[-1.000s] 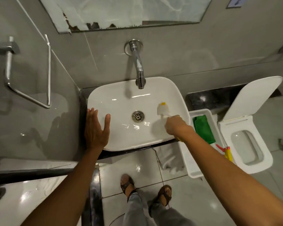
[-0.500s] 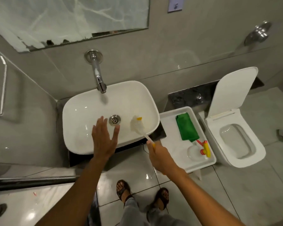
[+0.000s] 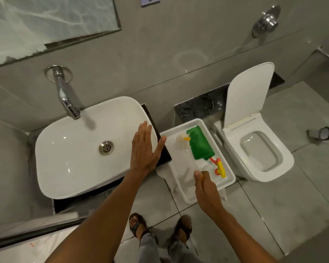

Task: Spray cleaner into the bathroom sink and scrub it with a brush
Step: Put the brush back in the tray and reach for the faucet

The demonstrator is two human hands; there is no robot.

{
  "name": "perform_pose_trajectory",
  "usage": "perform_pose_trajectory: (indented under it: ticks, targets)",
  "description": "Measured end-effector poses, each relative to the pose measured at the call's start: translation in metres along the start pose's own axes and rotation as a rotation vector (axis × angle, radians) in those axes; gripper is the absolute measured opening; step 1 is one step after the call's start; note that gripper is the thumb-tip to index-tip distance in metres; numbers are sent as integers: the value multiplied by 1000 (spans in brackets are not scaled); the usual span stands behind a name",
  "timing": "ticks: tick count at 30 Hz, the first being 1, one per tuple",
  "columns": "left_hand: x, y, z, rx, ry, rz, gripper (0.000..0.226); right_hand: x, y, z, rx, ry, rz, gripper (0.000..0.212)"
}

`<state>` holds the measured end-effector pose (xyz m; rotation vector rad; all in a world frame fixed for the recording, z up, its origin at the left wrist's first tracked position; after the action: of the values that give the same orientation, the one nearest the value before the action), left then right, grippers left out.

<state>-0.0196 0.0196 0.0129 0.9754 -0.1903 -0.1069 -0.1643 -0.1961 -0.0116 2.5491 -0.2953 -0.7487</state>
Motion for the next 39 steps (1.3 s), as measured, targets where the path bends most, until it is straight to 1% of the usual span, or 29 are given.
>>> perform_pose_trajectory:
  ticks: [2,5,9,14,16,19,24,27,31,34,39]
  targets:
    - [6,-13,-4,72,-72,-74,84,13,0,19,-41,-61,-5,32]
    - [9,-28,-13,204,-169,-159,78,37,-11,47,-102,-143,-69,33]
    - [12,-36,-18,233,-160,-146,75,70,-36,76,-219,-224,-142,27]
    - [12,-36,-16,290,-109,-182,74,112,-71,89,-228,-267,-160,29]
    - [12,-37,-15,320,-83,-199,73,126,-81,91,-239,-257,-180,28]
    - [12,-37,-14,338,-76,-216,74,142,-92,92,-264,-244,-190,37]
    - [13,-37,-12,357,-84,-205,75,157,-109,92,-171,-228,-153,34]
    - [13,-37,-11,373,-82,-201,75,161,-115,96,-161,-226,-140,33]
    - [13,-37,-10,367,-89,-204,75,162,-116,104,-162,-243,-116,35]
    - [13,-38,-12,361,-97,-199,75,161,-112,106,-182,-208,-104,37]
    - [12,-40,-14,348,-101,-196,77,157,-100,100,-193,-165,-72,47]
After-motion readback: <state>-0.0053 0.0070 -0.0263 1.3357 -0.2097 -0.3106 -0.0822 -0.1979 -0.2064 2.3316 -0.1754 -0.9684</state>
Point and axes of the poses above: each hand's wrist, its own x-axis towards the middle knuckle, its own y-axis out of the back of the hand, z = x × y, the point moved 3 cm from there along x, towards the middle knuckle, and after that the axes turned 6 degrees about -y, right-handed, at the moved point
